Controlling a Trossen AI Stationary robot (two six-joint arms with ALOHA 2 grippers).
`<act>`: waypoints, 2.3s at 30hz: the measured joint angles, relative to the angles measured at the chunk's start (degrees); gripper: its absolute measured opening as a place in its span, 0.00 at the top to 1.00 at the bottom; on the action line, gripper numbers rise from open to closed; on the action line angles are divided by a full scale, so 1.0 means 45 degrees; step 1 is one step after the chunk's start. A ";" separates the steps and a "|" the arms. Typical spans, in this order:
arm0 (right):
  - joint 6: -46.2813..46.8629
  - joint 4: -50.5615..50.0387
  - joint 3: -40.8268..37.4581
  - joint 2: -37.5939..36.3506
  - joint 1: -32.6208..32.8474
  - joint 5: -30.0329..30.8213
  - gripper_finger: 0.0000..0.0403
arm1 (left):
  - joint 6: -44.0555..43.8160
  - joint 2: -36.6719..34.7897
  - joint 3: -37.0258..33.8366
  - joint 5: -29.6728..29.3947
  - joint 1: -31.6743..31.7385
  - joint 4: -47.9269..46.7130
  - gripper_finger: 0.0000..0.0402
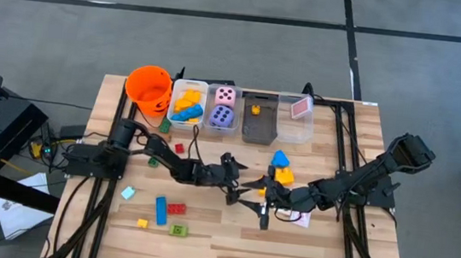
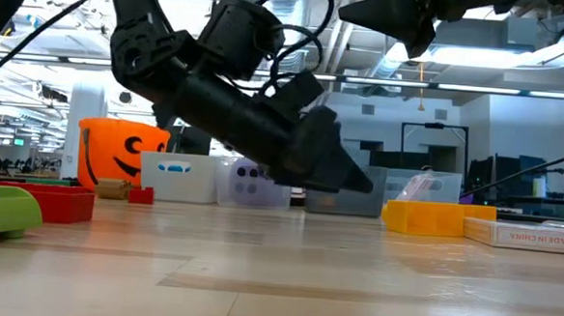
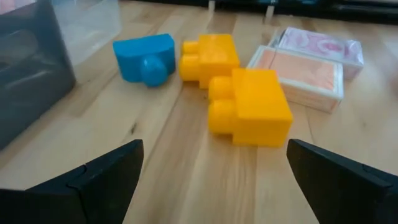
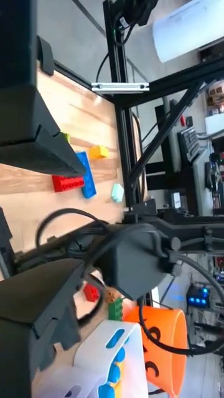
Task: Pick & Place Toys
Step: Put the yellow stud game piece into the white bin
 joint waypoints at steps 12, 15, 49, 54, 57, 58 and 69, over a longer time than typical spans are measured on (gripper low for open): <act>-0.0233 -0.0024 0.0000 0.0000 -0.0087 0.0005 0.44 | 0.0010 0.2042 0.1853 0.0184 -0.0027 0.0034 0.03; -0.0233 -0.0019 0.0000 0.0000 -0.0087 0.0005 0.44 | 0.0037 0.2416 0.2252 0.0127 -0.0029 0.0053 0.03; 0.0010 -0.0068 0.0000 0.0000 -0.0097 0.0340 0.44 | -0.2414 0.2983 0.3426 -0.1227 -0.0371 -0.0014 0.06; 0.0010 -0.0071 0.0000 0.0000 -0.0097 0.0342 0.44 | -0.2440 0.2983 0.3421 -0.1457 -0.0364 -0.0056 0.06; 0.0012 -0.0069 0.0000 0.0000 -0.0097 0.0346 0.44 | -0.2434 0.2983 0.3421 -0.1459 -0.0369 -0.0058 0.06; 0.0013 -0.0073 0.0000 0.0000 -0.0097 0.0346 0.44 | -0.2426 0.2983 0.3421 -0.1492 -0.0369 -0.0096 0.06; 0.0218 -0.0484 0.0000 0.0005 -0.0087 0.0355 0.44 | -0.2370 0.2899 0.3439 -0.2459 -0.0210 -0.1108 0.06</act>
